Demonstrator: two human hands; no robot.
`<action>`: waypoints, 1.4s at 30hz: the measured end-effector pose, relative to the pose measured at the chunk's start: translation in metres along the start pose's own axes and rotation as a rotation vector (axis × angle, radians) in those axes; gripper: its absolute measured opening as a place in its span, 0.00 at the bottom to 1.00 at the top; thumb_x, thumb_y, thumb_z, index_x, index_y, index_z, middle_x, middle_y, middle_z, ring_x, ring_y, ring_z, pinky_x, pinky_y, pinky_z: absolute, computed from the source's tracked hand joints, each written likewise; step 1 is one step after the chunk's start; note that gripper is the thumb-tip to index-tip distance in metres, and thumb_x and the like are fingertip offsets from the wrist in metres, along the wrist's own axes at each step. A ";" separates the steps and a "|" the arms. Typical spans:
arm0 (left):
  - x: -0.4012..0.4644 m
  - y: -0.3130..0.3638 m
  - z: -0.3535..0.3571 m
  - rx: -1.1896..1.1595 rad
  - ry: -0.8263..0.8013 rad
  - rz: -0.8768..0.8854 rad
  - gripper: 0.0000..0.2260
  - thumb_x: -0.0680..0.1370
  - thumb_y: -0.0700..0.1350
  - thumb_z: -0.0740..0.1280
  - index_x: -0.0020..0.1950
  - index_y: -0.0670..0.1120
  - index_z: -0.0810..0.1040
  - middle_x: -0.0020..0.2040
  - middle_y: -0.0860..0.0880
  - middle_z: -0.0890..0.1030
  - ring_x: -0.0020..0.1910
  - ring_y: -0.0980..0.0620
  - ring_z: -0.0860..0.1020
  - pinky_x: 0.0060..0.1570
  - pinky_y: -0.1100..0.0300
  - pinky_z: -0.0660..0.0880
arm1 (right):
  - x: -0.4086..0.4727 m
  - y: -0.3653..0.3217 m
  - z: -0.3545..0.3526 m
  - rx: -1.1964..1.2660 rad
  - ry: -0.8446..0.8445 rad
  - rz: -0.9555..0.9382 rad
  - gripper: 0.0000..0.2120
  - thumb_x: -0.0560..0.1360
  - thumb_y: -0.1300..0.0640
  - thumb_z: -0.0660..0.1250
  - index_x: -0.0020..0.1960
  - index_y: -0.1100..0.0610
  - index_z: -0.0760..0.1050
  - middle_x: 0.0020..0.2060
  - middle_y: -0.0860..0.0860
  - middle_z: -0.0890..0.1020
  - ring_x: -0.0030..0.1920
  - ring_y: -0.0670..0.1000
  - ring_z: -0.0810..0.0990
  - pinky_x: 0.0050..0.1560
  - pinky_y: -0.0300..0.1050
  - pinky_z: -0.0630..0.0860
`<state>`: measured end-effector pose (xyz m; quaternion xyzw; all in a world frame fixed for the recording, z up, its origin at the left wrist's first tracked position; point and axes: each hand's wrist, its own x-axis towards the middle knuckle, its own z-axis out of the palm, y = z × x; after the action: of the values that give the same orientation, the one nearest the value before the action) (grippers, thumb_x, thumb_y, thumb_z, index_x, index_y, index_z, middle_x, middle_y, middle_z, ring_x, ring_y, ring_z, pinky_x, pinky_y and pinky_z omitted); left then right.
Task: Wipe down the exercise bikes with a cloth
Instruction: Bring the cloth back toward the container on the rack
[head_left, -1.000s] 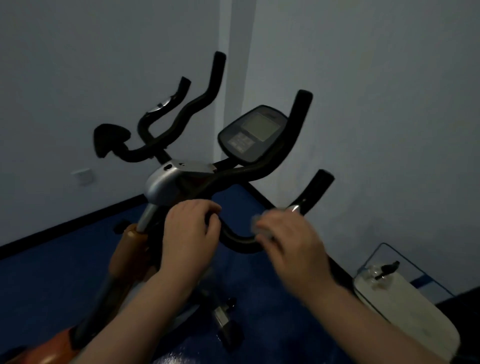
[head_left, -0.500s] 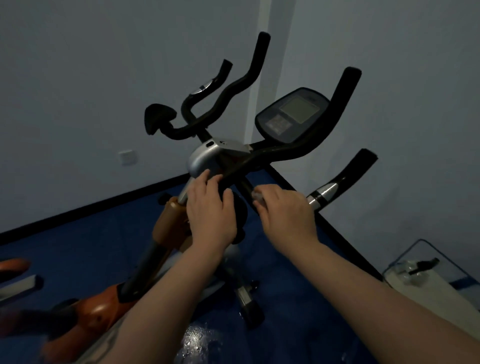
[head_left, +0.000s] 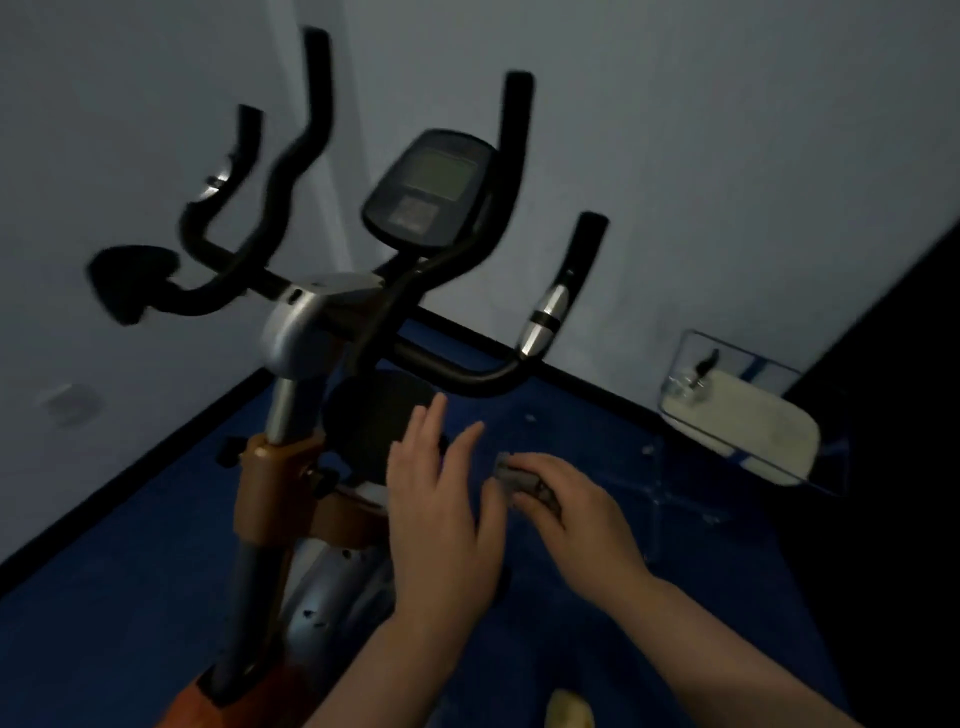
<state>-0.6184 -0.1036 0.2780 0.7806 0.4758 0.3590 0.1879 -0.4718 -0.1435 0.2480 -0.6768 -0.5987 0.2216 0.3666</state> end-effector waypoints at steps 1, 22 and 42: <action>-0.005 0.003 0.003 -0.007 0.000 0.024 0.18 0.76 0.44 0.65 0.66 0.49 0.72 0.76 0.48 0.61 0.77 0.49 0.51 0.76 0.49 0.48 | -0.012 0.007 -0.003 0.011 0.018 0.060 0.16 0.78 0.56 0.66 0.65 0.46 0.73 0.60 0.39 0.77 0.58 0.40 0.76 0.58 0.44 0.77; -0.003 0.151 0.261 -0.183 -0.663 0.126 0.15 0.78 0.44 0.64 0.64 0.52 0.73 0.66 0.59 0.70 0.65 0.60 0.68 0.61 0.69 0.61 | -0.120 0.222 -0.207 0.010 0.275 0.561 0.12 0.78 0.53 0.65 0.60 0.42 0.74 0.55 0.37 0.76 0.54 0.39 0.76 0.53 0.32 0.74; 0.129 0.175 0.458 -0.202 -0.879 -0.176 0.13 0.77 0.40 0.64 0.61 0.47 0.75 0.60 0.49 0.77 0.60 0.51 0.74 0.61 0.57 0.70 | -0.013 0.396 -0.263 0.049 0.281 0.924 0.08 0.77 0.50 0.66 0.55 0.41 0.76 0.52 0.51 0.77 0.48 0.47 0.78 0.51 0.44 0.76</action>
<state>-0.1360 -0.0521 0.1307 0.7933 0.3780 0.0210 0.4767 -0.0234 -0.2220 0.1113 -0.8864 -0.1748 0.2816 0.3231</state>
